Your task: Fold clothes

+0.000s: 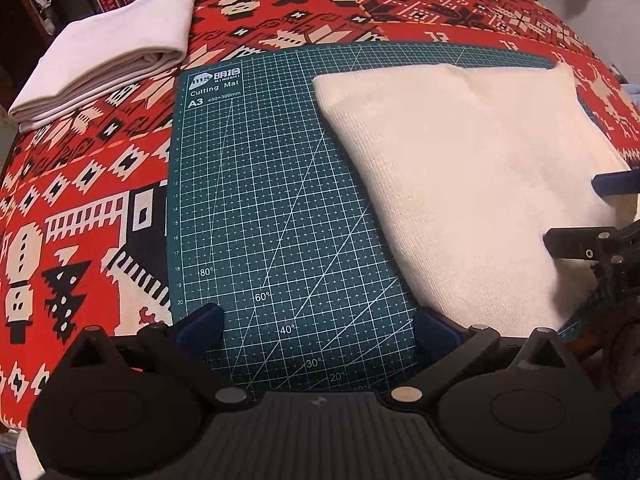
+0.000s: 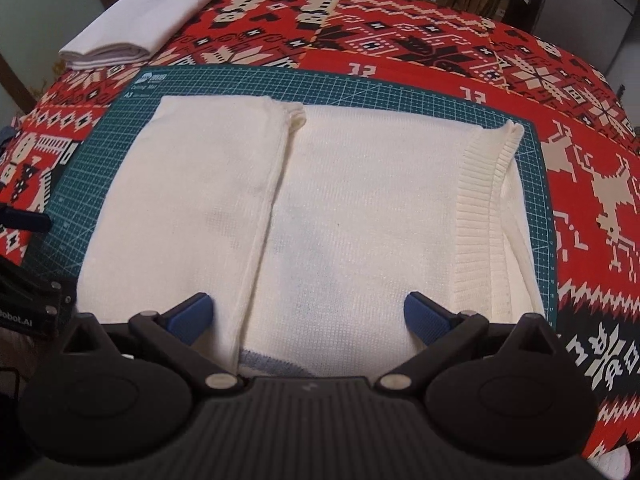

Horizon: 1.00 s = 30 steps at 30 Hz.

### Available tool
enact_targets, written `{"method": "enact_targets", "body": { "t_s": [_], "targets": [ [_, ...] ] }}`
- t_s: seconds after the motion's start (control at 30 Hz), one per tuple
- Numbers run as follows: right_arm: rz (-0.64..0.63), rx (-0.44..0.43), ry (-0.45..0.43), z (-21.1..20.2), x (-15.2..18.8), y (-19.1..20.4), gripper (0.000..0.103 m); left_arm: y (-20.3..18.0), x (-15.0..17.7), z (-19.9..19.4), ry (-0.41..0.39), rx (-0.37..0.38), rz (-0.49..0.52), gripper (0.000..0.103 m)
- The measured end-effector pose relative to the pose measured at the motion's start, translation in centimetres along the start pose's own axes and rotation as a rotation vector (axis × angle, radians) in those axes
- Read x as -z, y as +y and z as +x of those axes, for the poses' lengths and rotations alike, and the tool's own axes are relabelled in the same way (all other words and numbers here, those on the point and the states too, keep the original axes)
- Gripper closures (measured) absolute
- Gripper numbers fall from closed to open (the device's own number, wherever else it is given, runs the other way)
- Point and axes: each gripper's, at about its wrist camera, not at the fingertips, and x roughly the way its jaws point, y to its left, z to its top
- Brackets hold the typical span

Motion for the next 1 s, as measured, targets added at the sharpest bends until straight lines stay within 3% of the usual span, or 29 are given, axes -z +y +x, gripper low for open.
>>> {"method": "enact_targets", "body": {
  "t_s": [0.2, 0.33, 0.43, 0.5, 0.6, 0.67, 0.73, 0.83, 1.0],
  "targets": [
    [0.042, -0.017, -0.046, -2.9, -0.8, 0.5, 0.011, 0.9, -0.2, -1.7, 0.020, 0.101, -0.057, 0.020],
    [0.039, -0.089, -0.098, -5.6, -1.3, 1.8, 0.023, 3.2, 0.0, -5.1, -0.088, 0.199, -0.173, 0.020],
    [0.065, -0.098, -0.097, -5.7, -2.5, 2.8, 0.042, 5.1, -1.0, -7.5, -0.165, 0.331, -0.236, 0.027],
    [0.083, -0.104, -0.096, -5.7, -3.2, 3.4, 0.068, 6.1, -2.4, -8.4, -0.199, 0.401, -0.249, 0.037],
    [0.109, -0.113, -0.095, -5.8, -4.4, 4.4, 0.085, 7.4, -5.1, -7.8, -0.216, 0.453, -0.282, 0.048],
    [0.126, -0.119, -0.094, -5.9, -5.2, 5.1, 0.087, 8.5, -6.7, -5.6, -0.173, 0.534, -0.323, 0.058],
    [0.144, -0.125, -0.093, -6.0, -5.9, 5.8, 0.090, 9.7, -8.2, -3.1, -0.119, 0.609, -0.366, 0.077],
    [0.170, -0.134, -0.090, -6.0, -7.1, 6.7, 0.092, 10.9, -9.4, 0.5, -0.043, 0.666, -0.404, 0.091],
    [0.209, -0.139, -0.035, -2.9, -9.5, 8.5, 0.097, 11.9, -8.6, 4.2, 0.026, 0.756, -0.435, 0.092]
  ]
}}
